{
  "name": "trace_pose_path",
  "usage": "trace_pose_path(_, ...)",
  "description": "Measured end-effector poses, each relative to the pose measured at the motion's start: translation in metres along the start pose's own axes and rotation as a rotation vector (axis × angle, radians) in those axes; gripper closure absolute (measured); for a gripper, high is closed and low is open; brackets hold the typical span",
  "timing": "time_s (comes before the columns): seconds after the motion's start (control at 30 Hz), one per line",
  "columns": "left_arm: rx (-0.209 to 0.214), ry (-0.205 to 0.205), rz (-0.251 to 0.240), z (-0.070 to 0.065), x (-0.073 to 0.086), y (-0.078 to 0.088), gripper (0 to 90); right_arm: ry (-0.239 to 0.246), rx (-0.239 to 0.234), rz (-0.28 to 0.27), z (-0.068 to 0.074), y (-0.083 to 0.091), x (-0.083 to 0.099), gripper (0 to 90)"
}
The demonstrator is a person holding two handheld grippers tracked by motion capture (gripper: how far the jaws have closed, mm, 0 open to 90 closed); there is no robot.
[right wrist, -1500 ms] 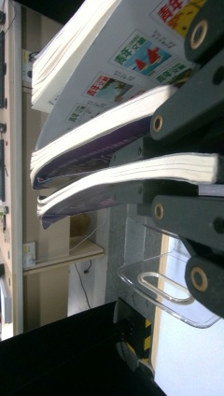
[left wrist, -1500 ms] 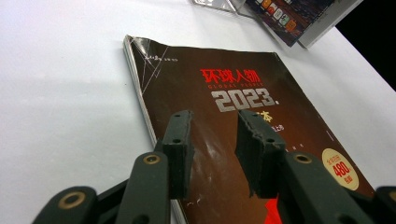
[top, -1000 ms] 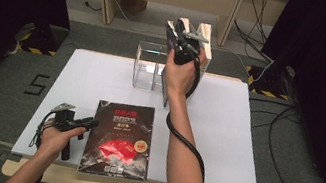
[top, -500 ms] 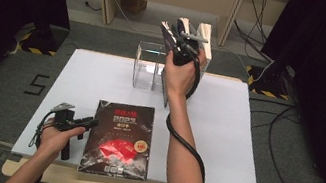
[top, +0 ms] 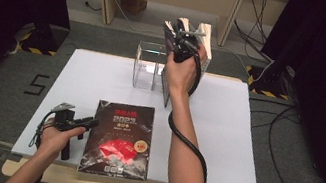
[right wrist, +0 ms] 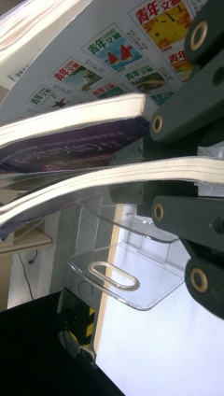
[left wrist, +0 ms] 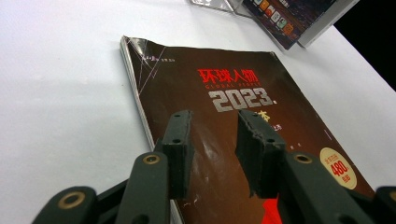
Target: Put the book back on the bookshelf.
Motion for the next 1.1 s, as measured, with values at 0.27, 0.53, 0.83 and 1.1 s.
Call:
trace_pose_path(0.27, -0.002, -0.004, -0.002, 0.001, -0.001, 0.0, 65.0, -0.038, -0.011, -0.078, -0.001, -0.001, -0.002, 84.6)
trace_pose_path(0.53, -0.003, -0.006, -0.001, 0.001, -0.001, 0.0, 65.2, -0.064, -0.015, -0.177, 0.001, 0.001, -0.01, 84.6)
trace_pose_path(0.83, 0.0, -0.009, -0.003, 0.001, -0.001, 0.0, 65.3, -0.08, 0.019, -0.217, 0.003, -0.008, -0.011, 84.5)
trace_pose_path(1.1, 0.003, -0.01, -0.005, 0.002, -0.001, 0.001, 65.3, -0.038, 0.066, -0.211, 0.0, -0.016, -0.007, 83.7)
Point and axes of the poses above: each handheld gripper's, and its own axes: y roughly backward along the jaws, x roughly out of its underside, z roughly to its left, the point moved 10 cm from there along -y, roughly forward along the jaws, and after that the axes turned 9 degrees about -y, right-handed, at the moved point
